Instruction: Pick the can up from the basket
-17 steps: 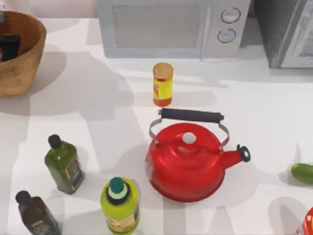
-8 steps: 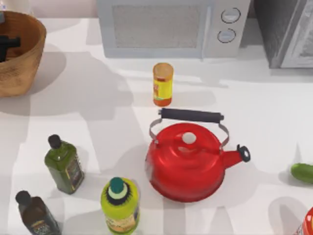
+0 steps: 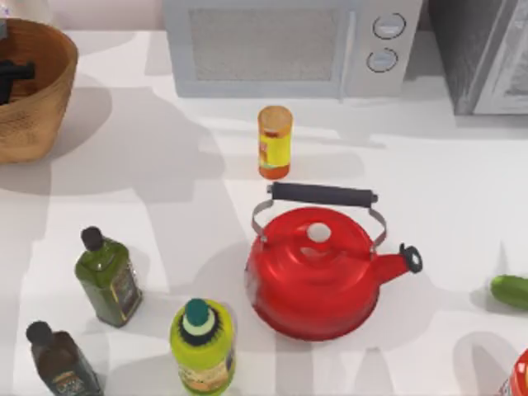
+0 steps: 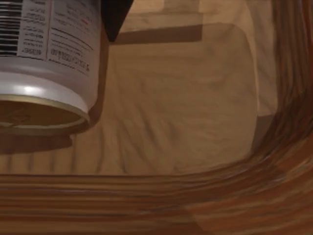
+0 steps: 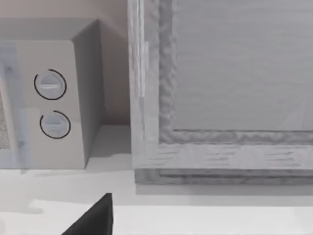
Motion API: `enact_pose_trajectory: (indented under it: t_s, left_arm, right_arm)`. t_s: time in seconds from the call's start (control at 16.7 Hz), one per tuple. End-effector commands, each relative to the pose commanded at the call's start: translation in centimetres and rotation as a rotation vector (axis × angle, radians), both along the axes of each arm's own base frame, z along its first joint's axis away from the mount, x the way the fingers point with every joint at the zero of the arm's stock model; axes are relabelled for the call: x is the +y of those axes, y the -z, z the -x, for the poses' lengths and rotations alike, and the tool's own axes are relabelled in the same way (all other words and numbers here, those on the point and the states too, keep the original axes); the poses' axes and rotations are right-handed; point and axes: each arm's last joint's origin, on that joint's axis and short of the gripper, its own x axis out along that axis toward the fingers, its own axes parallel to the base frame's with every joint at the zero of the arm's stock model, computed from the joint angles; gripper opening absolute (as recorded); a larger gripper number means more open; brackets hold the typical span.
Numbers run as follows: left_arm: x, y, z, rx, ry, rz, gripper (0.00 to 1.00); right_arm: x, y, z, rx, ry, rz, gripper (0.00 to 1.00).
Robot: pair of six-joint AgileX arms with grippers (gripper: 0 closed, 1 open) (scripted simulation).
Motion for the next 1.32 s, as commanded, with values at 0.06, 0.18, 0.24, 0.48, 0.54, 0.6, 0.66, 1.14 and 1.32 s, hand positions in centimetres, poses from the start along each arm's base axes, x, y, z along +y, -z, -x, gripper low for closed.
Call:
enact_pose_trajectory:
  t_s: [0.06, 0.18, 0.24, 0.48, 0.54, 0.6, 0.66, 1.14, 1.32]
  left_arm:
    - [0.0, 0.0, 0.0, 0.0, 0.0, 0.0, 0.0]
    - [0.1, -2.2, 0.7, -0.019, -0.023, -0.007, 0.0]
    - [0.2, -2.4, 0.8, -0.029, -0.024, -0.01, 0.0]
    - [0.8, -5.8, 1.9, -0.151, -0.03, -0.051, 0.0]
    - [0.9, -7.1, 2.6, -0.195, -0.032, -0.067, 0.0]
    - [0.9, -8.6, 3.5, -0.244, -0.035, -0.084, 0.0]
    - [0.8, -10.4, 4.7, -0.3, -0.038, -0.103, 0.0]
    - [-3.5, -20.5, 22.9, -0.838, -0.075, -0.23, 0.0]
    - [-5.6, -18.4, 30.6, -1.021, -0.086, -0.235, 0.0]
  right_arm:
    - [0.0, 0.0, 0.0, 0.0, 0.0, 0.0, 1.0]
    - [0.0, 0.0, 0.0, 0.0, 0.0, 0.0, 1.0]
    - [0.0, 0.0, 0.0, 0.0, 0.0, 0.0, 1.0]
    - [0.0, 0.0, 0.0, 0.0, 0.0, 0.0, 1.0]
    - [0.0, 0.0, 0.0, 0.0, 0.0, 0.0, 1.0]
    - [0.0, 0.0, 0.0, 0.0, 0.0, 0.0, 1.0]
    - [0.0, 0.0, 0.0, 0.0, 0.0, 0.0, 1.0]
    - [0.0, 0.0, 0.0, 0.0, 0.0, 0.0, 1.0]
    - [0.0, 0.0, 0.0, 0.0, 0.0, 0.0, 1.0]
